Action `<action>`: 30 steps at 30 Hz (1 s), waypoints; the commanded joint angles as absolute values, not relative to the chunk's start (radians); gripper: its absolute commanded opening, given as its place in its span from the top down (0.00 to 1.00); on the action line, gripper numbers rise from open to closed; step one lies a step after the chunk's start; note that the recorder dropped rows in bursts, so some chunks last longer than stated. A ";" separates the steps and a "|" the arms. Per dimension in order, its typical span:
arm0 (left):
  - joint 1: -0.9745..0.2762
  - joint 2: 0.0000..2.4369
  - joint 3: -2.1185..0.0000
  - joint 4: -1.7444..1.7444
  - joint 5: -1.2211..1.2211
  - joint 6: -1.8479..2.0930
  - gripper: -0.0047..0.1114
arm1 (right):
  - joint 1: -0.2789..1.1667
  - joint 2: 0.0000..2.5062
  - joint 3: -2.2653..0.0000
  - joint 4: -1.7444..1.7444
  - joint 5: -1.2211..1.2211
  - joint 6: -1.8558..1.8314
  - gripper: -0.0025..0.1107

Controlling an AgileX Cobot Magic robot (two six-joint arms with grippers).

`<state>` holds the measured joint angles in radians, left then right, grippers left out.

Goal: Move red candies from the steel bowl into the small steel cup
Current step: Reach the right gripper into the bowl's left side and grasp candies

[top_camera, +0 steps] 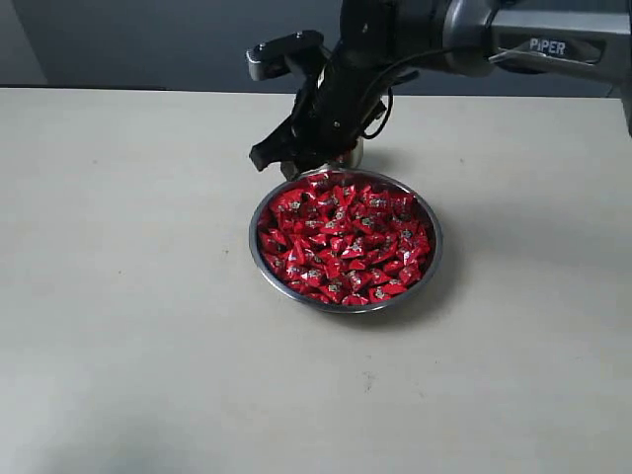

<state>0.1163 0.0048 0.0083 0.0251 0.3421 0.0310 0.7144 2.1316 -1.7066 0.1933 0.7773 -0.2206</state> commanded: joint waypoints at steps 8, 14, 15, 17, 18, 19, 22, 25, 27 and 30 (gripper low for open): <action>0.108 0.000 0.000 0.027 0.337 0.029 0.96 | 0.711 2.228 -1.701 0.213 0.681 -0.236 0.50; 0.108 0.000 0.000 0.027 0.337 0.029 0.96 | 0.711 2.260 -1.701 0.211 0.674 -0.236 0.51; 0.108 0.000 0.000 0.027 0.337 0.029 0.96 | 0.711 2.265 -1.701 0.211 0.672 -0.236 0.53; 0.108 0.000 0.000 0.027 0.337 0.029 0.96 | 0.711 2.267 -1.701 0.213 0.672 -0.236 0.61; 0.108 0.000 0.000 0.027 0.337 0.029 0.96 | 0.711 2.266 -1.701 0.213 0.672 -0.236 0.66; 0.108 0.000 0.000 0.027 0.337 0.029 0.96 | 0.711 2.266 -1.701 0.213 0.672 -0.236 0.72; 0.108 0.000 0.000 0.027 0.337 0.029 0.96 | 0.711 2.266 -1.701 0.213 0.672 -0.236 0.89; 0.108 0.000 0.000 0.027 0.337 0.029 0.96 | 0.711 2.266 -1.701 0.211 0.674 -0.236 0.98; 0.108 0.000 0.000 0.027 0.337 0.029 0.96 | 0.711 2.264 -1.701 0.211 0.681 -0.236 0.98; 0.108 0.000 0.000 0.027 0.337 0.029 0.96 | 0.711 2.249 -1.701 0.211 0.696 -0.236 0.98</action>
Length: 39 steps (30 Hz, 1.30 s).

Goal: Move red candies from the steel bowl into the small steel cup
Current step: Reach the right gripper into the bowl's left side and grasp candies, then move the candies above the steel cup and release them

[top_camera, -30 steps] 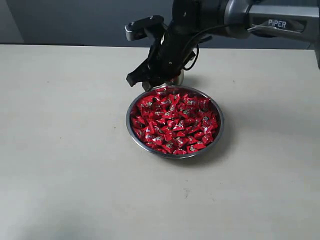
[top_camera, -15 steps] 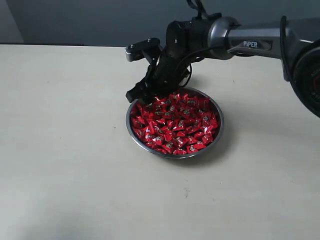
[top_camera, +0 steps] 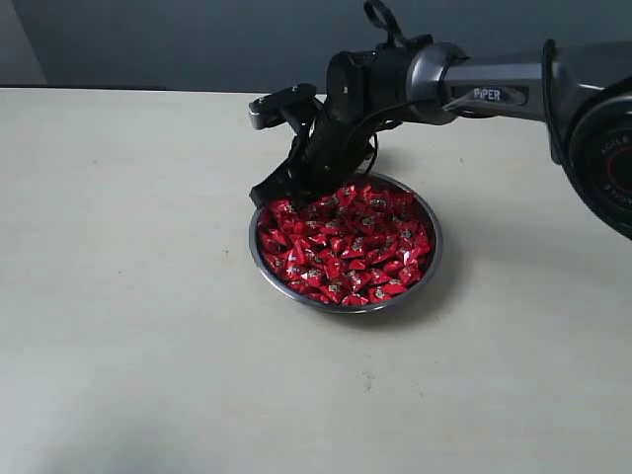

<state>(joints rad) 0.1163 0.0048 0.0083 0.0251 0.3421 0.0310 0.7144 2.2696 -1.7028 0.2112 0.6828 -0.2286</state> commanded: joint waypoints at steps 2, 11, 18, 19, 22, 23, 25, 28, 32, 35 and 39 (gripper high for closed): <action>0.108 0.000 0.000 0.027 0.337 0.029 0.96 | 0.711 2.235 -1.701 0.207 0.707 -0.236 0.99; 0.108 0.000 0.000 0.027 0.337 0.029 0.96 | 0.709 2.127 -1.701 0.146 0.748 -0.230 0.99; 0.108 0.000 0.000 0.027 0.337 0.029 0.96 | 0.707 2.064 -1.701 0.061 0.688 -0.188 0.99; 0.108 0.000 0.000 0.027 0.337 0.029 0.96 | 0.704 2.063 -1.701 0.042 0.670 -0.169 0.99; 0.108 0.000 0.000 0.027 0.337 0.029 0.96 | 0.679 2.064 -1.701 0.025 0.619 -0.145 0.99; 0.108 0.000 0.000 0.027 0.337 0.029 0.96 | 0.670 2.069 -1.701 0.027 0.597 -0.138 0.99; 0.108 0.000 0.000 0.027 0.337 0.029 0.96 | 0.645 2.076 -1.701 0.027 0.554 -0.116 0.99; 0.108 0.000 0.000 0.027 0.337 0.029 0.96 | 0.607 2.095 -1.701 0.029 0.485 -0.073 0.99; 0.108 0.000 0.000 0.027 0.337 0.029 0.96 | 0.569 2.130 -1.701 0.091 0.414 -0.070 0.99; 0.108 0.000 0.000 0.027 0.337 0.029 0.96 | 0.558 2.167 -1.701 0.132 0.379 -0.070 0.99; 0.108 0.000 0.000 0.027 0.337 0.029 0.96 | 0.558 2.203 -1.701 0.132 0.347 -0.073 0.99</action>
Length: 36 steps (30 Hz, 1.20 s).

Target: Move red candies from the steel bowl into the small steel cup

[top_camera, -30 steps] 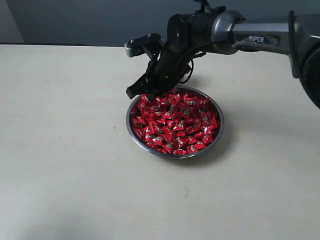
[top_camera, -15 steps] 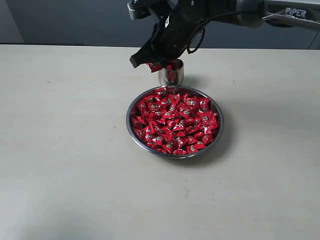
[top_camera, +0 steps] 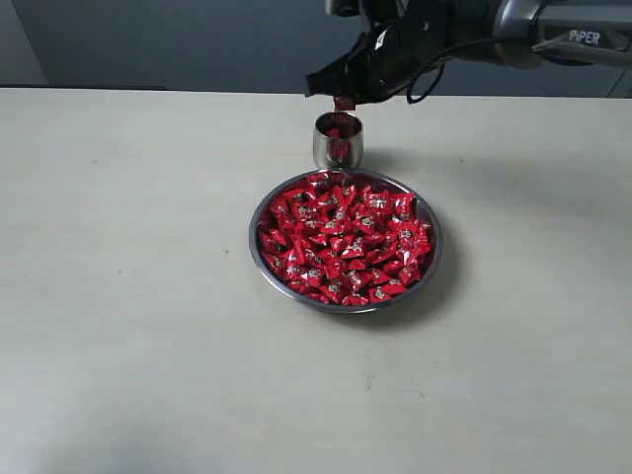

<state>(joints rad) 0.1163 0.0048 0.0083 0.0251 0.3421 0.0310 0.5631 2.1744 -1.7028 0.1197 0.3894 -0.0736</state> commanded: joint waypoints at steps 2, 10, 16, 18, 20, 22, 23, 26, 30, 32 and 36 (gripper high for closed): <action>0.108 0.000 0.000 0.027 0.337 0.029 0.96 | 0.558 2.210 -1.701 0.132 0.345 -0.075 0.96; 0.108 0.000 0.000 0.027 0.337 0.029 0.96 | 0.558 2.196 -1.701 0.120 0.405 -0.078 0.64; 0.108 0.000 0.000 0.027 0.337 0.029 0.96 | 0.560 2.138 -1.701 0.113 0.549 -0.084 0.66; 0.108 0.000 0.000 0.027 0.337 0.029 0.96 | 0.562 2.124 -1.701 0.116 0.598 -0.109 0.66; 0.108 0.000 0.000 0.027 0.337 0.029 0.96 | 0.562 2.114 -1.701 0.116 0.650 -0.111 0.66; 0.108 0.000 0.000 0.027 0.337 0.029 0.96 | 0.569 2.112 -1.699 0.116 0.681 -0.119 0.66; 0.108 0.000 0.000 0.027 0.337 0.029 0.96 | 0.577 2.111 -1.699 0.116 0.692 -0.130 0.66; 0.108 0.000 0.000 0.027 0.337 0.029 0.96 | 0.611 2.111 -1.683 0.120 0.699 -0.161 0.66; 0.108 0.000 0.000 0.027 0.337 0.029 0.96 | 0.653 2.140 -1.667 0.135 0.650 -0.164 0.66; 0.108 0.000 0.000 0.027 0.337 0.029 0.96 | 0.660 2.173 -1.667 0.143 0.618 -0.164 0.66; 0.108 0.000 0.000 0.027 0.337 0.029 0.96 | 0.662 2.229 -1.667 0.167 0.557 -0.162 0.51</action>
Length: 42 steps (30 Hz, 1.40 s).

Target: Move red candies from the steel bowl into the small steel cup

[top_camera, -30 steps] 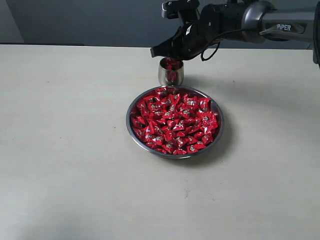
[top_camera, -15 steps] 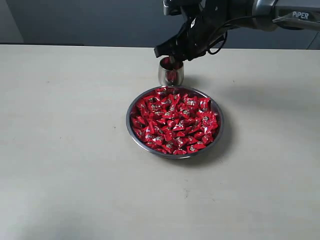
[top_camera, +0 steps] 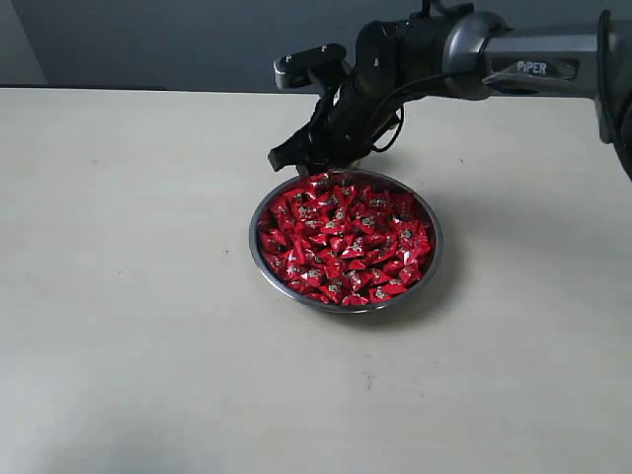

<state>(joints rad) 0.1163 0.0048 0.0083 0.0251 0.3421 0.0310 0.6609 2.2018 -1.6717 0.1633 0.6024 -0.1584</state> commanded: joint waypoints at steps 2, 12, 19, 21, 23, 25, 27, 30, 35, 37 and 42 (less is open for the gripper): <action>0.108 0.000 0.000 0.027 0.337 0.029 0.96 | 0.662 2.246 -1.667 0.162 0.542 -0.162 0.51; 0.108 0.000 0.000 0.027 0.337 0.029 0.96 | 0.662 2.277 -1.667 0.141 0.517 -0.144 0.97; 0.108 0.000 0.000 0.027 0.337 0.029 0.96 | 0.662 2.260 -1.670 0.102 0.560 -0.116 0.98; 0.108 0.000 0.000 0.027 0.337 0.029 0.96 | 0.662 2.243 -1.670 0.102 0.574 -0.116 0.98; 0.108 0.000 0.000 0.027 0.337 0.029 0.96 | 0.662 2.219 -1.670 0.102 0.587 -0.116 0.98; 0.108 0.000 0.000 0.027 0.337 0.029 0.96 | 0.662 2.190 -1.670 0.102 0.603 -0.116 0.98; 0.108 0.000 0.000 0.027 0.337 0.029 0.96 | 0.662 2.163 -1.670 0.102 0.609 -0.116 0.98; 0.108 0.000 0.000 0.027 0.337 0.029 0.96 | 0.662 2.121 -1.670 0.102 0.614 -0.116 0.98; 0.108 0.000 0.000 0.027 0.337 0.029 0.96 | 0.662 2.074 -1.670 0.050 0.554 -0.109 0.98; 0.108 0.000 0.000 0.027 0.337 0.029 0.96 | 0.652 2.075 -1.670 0.052 0.507 -0.098 0.98; 0.108 0.000 0.000 0.027 0.337 0.029 0.96 | 0.622 2.105 -1.670 0.052 0.400 -0.043 0.98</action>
<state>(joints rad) 0.1163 0.0048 0.0083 0.0251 0.3421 0.0310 0.6446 2.0909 -1.6717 0.0631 0.4602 -0.0758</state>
